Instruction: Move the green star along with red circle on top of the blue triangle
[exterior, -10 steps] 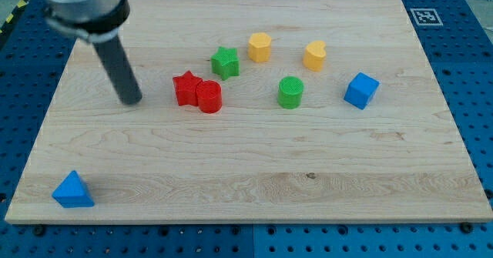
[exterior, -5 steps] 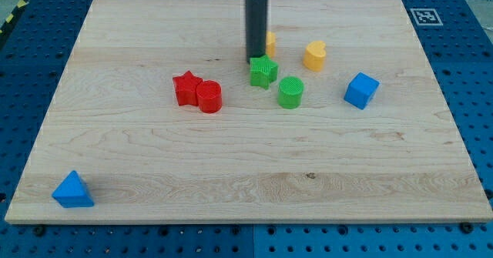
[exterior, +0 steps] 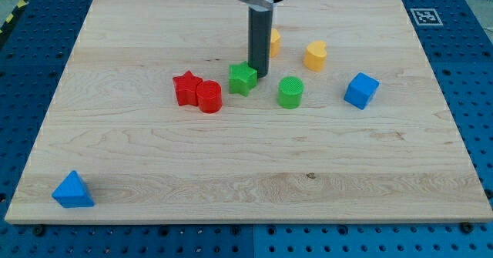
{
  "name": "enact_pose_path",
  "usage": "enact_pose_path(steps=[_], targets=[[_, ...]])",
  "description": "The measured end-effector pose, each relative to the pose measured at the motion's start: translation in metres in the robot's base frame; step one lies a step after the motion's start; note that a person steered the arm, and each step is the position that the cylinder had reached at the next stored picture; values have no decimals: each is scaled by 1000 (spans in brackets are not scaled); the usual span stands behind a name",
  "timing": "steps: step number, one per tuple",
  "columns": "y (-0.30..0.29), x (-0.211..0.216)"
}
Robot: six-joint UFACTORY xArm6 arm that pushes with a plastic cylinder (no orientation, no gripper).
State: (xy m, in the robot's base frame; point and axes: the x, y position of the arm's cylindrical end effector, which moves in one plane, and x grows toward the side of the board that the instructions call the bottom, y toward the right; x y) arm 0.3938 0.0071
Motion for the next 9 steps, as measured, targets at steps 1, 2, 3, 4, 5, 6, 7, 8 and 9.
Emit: enact_pose_path(steps=[1, 2, 3, 4, 5, 6, 7, 8, 9], targets=[[-8, 19], [-16, 35], [-26, 51], [-41, 67], [-61, 77], [-72, 68], [-89, 61], [-105, 61], [-121, 61]])
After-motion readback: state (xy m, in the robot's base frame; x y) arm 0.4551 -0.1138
